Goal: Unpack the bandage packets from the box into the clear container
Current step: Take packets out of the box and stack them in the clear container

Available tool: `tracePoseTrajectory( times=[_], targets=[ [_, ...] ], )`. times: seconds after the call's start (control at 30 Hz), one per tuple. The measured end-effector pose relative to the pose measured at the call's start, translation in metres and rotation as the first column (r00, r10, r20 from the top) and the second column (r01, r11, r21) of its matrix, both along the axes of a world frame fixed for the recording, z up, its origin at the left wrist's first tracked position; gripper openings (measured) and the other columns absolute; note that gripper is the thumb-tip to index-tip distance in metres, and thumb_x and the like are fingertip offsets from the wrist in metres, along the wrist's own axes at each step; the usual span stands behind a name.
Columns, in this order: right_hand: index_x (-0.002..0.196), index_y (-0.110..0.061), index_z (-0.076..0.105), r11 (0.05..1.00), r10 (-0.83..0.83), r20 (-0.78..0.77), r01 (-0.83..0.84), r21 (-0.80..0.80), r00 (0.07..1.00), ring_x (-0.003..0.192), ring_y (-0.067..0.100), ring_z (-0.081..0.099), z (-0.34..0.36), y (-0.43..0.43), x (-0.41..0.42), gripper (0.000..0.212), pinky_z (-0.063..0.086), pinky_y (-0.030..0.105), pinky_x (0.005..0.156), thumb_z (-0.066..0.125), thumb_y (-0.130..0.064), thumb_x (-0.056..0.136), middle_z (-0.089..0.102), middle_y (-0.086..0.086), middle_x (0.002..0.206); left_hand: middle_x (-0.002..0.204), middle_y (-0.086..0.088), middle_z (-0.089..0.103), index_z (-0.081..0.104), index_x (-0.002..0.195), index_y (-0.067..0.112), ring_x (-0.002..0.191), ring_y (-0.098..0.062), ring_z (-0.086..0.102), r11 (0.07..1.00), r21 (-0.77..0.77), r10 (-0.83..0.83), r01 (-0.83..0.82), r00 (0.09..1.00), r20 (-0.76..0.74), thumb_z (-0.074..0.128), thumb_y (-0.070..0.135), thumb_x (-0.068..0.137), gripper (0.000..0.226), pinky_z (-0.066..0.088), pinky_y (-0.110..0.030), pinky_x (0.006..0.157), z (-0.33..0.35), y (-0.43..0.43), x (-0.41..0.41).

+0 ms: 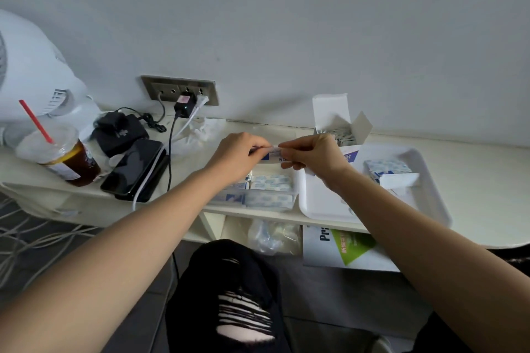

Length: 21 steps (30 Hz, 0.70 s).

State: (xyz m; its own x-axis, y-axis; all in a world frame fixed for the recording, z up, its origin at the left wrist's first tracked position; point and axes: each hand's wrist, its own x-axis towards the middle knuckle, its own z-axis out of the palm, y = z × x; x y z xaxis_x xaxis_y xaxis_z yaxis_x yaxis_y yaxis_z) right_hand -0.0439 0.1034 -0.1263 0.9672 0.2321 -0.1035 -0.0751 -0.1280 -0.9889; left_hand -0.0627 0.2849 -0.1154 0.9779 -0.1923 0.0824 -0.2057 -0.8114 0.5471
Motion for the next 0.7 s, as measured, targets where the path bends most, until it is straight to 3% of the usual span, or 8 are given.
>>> tracePoseTrajectory(
  times=[0.13,0.3,0.43,0.57,0.7],
  targets=[
    [0.097,0.004,0.07,0.999,0.014,0.005,-0.013,-0.038,1.0,0.057,0.019,0.068,-0.006,0.015,0.006,0.016,0.05,0.017,0.053,0.069,0.004,0.081,0.069,0.018,0.075,0.083,0.008,0.067,0.072,0.108,0.021,0.058,-0.006,0.055,0.994,-0.079,0.075,-0.081,0.994,-0.073,0.056,0.018,0.096,0.021,0.045,-0.021,0.06,-0.005,0.016,0.004],
    [0.098,0.001,0.071,0.989,0.048,0.011,-0.046,-0.139,0.999,0.065,0.023,0.07,-0.008,0.032,0.009,0.016,0.054,0.017,0.059,0.07,-0.003,0.083,0.071,0.018,0.079,0.087,0.007,0.071,0.073,0.102,0.024,0.057,-0.013,0.06,0.979,-0.108,0.16,-0.172,0.981,-0.111,0.063,0.02,0.091,0.015,0.047,-0.019,0.055,-0.01,0.033,0.004],
    [0.097,0.003,0.071,0.978,0.065,-0.002,-0.064,-0.2,0.998,0.065,0.023,0.07,-0.01,0.044,0.013,0.016,0.053,0.019,0.058,0.071,-0.005,0.083,0.071,0.017,0.077,0.067,0.008,0.063,0.074,0.091,0.023,0.05,-0.009,0.058,0.946,-0.108,0.291,-0.306,0.947,-0.134,0.075,0.031,0.081,0.013,0.04,-0.02,0.05,-0.009,0.048,0.003],
    [0.098,0.002,0.07,0.972,0.07,-0.039,-0.077,-0.221,0.997,0.065,0.021,0.071,-0.012,0.054,0.015,0.015,0.056,0.021,0.061,0.07,-0.003,0.083,0.072,0.015,0.077,0.078,0.003,0.071,0.074,0.084,0.018,0.056,-0.001,0.055,0.909,-0.057,0.408,-0.413,0.91,-0.072,0.075,0.029,0.08,0.012,0.04,-0.019,0.055,-0.011,0.067,-0.002],
    [0.09,-0.007,0.07,0.954,0.079,-0.11,-0.108,-0.281,0.991,0.07,0.024,0.072,-0.017,0.062,0.016,0.007,0.059,0.039,0.079,0.069,-0.003,0.084,0.073,0.011,0.076,0.09,0.002,0.073,0.073,0.089,0.017,0.082,-0.015,0.066,0.855,-0.01,0.518,-0.519,0.854,-0.04,0.071,0.023,0.084,0.009,0.04,-0.021,0.068,-0.018,0.083,-0.007]
  ],
)
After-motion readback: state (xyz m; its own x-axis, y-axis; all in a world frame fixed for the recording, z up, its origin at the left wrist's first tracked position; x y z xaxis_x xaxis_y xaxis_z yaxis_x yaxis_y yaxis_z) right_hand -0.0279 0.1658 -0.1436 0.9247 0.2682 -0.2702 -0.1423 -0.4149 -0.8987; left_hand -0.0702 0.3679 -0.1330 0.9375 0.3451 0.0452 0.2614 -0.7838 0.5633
